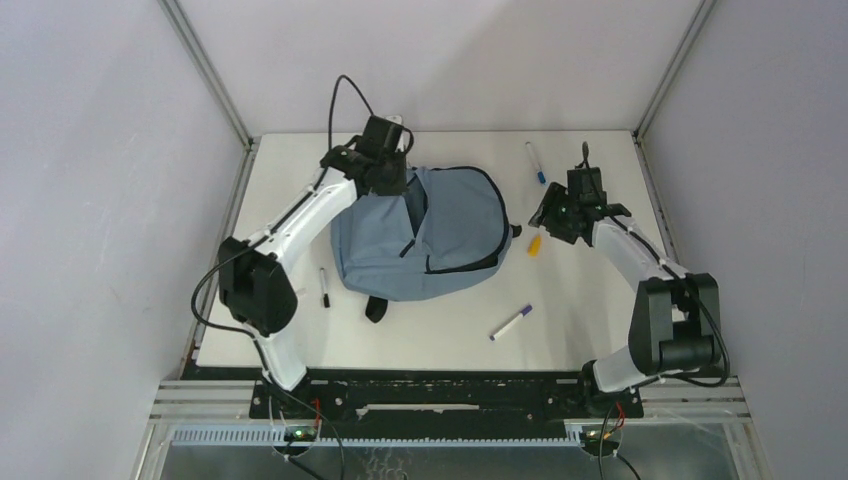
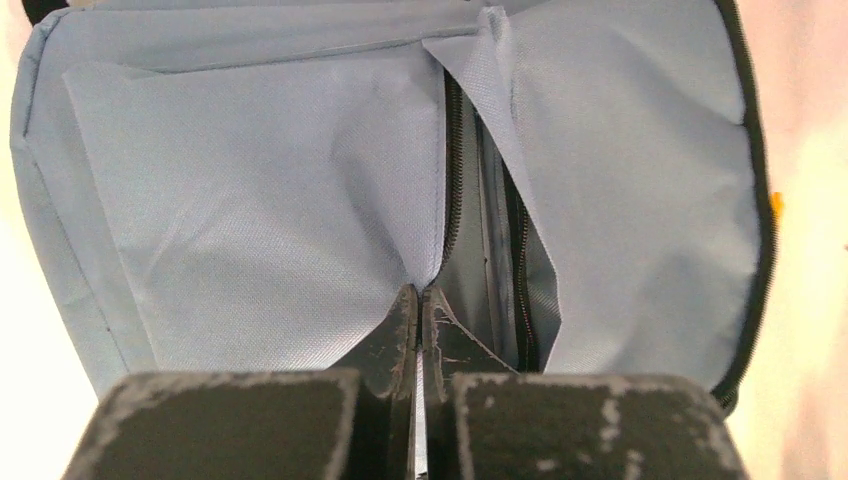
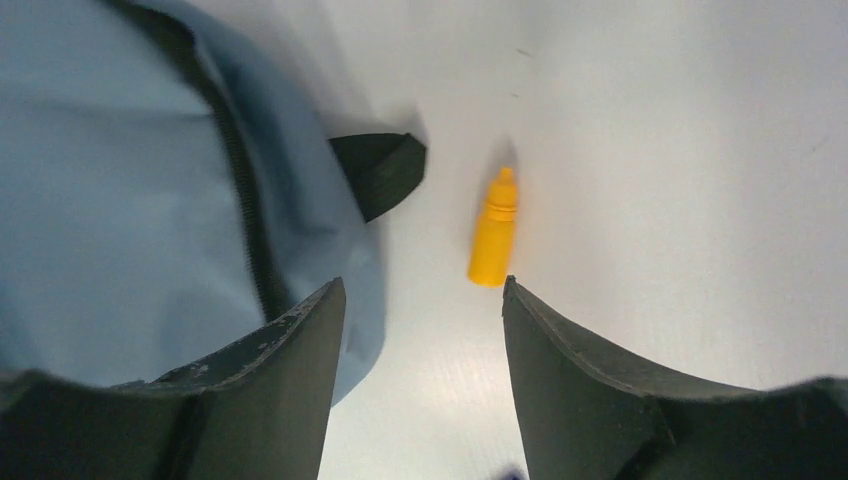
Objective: Pack the student bag
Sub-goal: Pick up the stationery from the center of the board.
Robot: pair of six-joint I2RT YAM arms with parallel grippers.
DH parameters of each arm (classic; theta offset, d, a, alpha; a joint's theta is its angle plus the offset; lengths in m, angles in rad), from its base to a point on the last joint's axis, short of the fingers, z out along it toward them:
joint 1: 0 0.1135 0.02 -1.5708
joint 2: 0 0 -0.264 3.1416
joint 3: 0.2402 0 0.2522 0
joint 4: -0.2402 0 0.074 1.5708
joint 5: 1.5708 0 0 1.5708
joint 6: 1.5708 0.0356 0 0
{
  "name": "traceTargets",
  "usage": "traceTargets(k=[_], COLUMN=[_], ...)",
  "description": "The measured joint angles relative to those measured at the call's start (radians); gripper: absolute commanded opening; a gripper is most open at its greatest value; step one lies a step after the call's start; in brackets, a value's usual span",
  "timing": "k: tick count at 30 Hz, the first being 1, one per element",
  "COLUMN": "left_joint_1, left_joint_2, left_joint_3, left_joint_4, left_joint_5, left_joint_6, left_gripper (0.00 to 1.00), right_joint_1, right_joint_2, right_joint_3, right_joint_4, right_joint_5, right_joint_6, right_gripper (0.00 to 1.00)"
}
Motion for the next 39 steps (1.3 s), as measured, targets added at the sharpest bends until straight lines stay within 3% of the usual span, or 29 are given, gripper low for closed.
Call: traceTargets(k=[11,15,18,22,25,31,39], left_joint_1=[0.031,0.031,0.031,0.031,0.031,0.031,0.031], left_joint_2=[-0.023,-0.023,-0.023,-0.023,-0.023,-0.023,-0.022], left_joint_3=[-0.043,-0.044,-0.047,-0.047,-0.047,-0.059,-0.084], left_joint_4=[0.039,0.04,0.043,0.046,0.047,0.066,0.094], left_joint_5=[0.16,0.177,0.186,0.202,0.209,0.24,0.288], left_joint_6=[-0.002,-0.002,-0.002,-0.002,-0.002,-0.001,0.008], left_gripper=[0.0,0.0,0.0,0.0,0.0,0.0,0.0], right_joint_1=[0.029,0.035,0.039,0.05,0.057,0.063,0.097], right_joint_2=[0.218,0.271,0.291,0.296,0.29,0.216,-0.007], right_joint_3=[-0.002,0.011,0.027,0.029,0.029,0.029,0.029], right_joint_4=[-0.005,-0.002,0.004,0.001,-0.007,-0.045,-0.08], right_joint_5=[0.113,0.124,0.136,0.149,0.152,0.131,0.06], right_joint_6=[0.019,0.021,0.022,0.031,0.029,0.029,0.013], right_gripper=[0.6,0.52,0.39,0.13,0.02,0.0,0.0])
